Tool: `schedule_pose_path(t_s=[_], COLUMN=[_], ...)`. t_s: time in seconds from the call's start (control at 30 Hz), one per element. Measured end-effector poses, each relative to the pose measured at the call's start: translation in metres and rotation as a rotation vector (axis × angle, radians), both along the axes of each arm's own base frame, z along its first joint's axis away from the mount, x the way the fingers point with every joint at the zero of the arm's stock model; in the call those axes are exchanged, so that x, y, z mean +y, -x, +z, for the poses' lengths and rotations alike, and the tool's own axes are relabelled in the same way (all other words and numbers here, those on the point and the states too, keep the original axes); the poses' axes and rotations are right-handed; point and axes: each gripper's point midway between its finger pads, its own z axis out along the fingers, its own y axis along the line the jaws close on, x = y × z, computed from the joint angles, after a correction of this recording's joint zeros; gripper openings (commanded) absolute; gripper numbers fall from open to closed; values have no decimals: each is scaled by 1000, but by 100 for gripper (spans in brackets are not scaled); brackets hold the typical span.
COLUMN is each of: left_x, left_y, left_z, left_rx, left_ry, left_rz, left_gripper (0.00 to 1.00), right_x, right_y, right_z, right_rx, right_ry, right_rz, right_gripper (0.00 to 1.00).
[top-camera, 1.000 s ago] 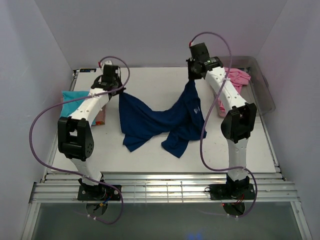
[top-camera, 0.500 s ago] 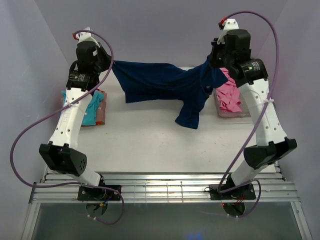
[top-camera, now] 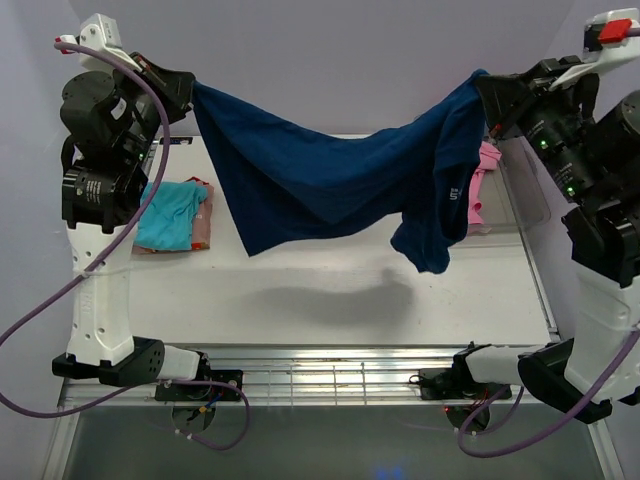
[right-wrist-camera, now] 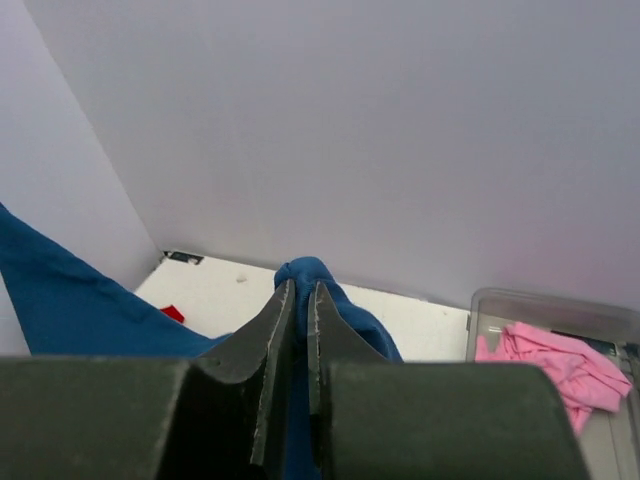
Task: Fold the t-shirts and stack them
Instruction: Flatten the tshirt out
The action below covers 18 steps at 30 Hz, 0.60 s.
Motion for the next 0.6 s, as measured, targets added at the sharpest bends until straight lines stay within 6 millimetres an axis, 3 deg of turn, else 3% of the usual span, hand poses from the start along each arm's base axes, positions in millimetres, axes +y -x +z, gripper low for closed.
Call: schedule_pose_path(t_s=[0.1,0.17,0.23,0.3,0.37,0.47,0.53,0.6], left_x=[0,-1,-5,-9,-13,-15,-13,-8], left_y=[3,-5,-23,-45,-68,-81,-66,-40], left_z=[3,-8,-29,-59,-114,-219,-295,-350], left_rx=[-2,32,94,169,295,537,715,857], left_ry=[3,-2,-15,-31,-59,-103,-131,-150], left_rz=[0,-2,-8,-11,-13,-15,-15,-13], left_gripper=[0,0,0,0,0,0,0,0], right_x=[-1,4,14,28,43,62,64,57], right_y=[9,2,-20,-52,-86,-124,-115,-78], right_z=[11,6,-14,-50,-102,-227,-326,-406], right_rx=[-33,-22,37,135,272,576,805,1030], right_ry=[-35,-40,-32,-11,26,112,184,260], right_rz=[16,22,27,27,26,21,14,3], right_gripper=[8,8,8,8,8,8,8,8])
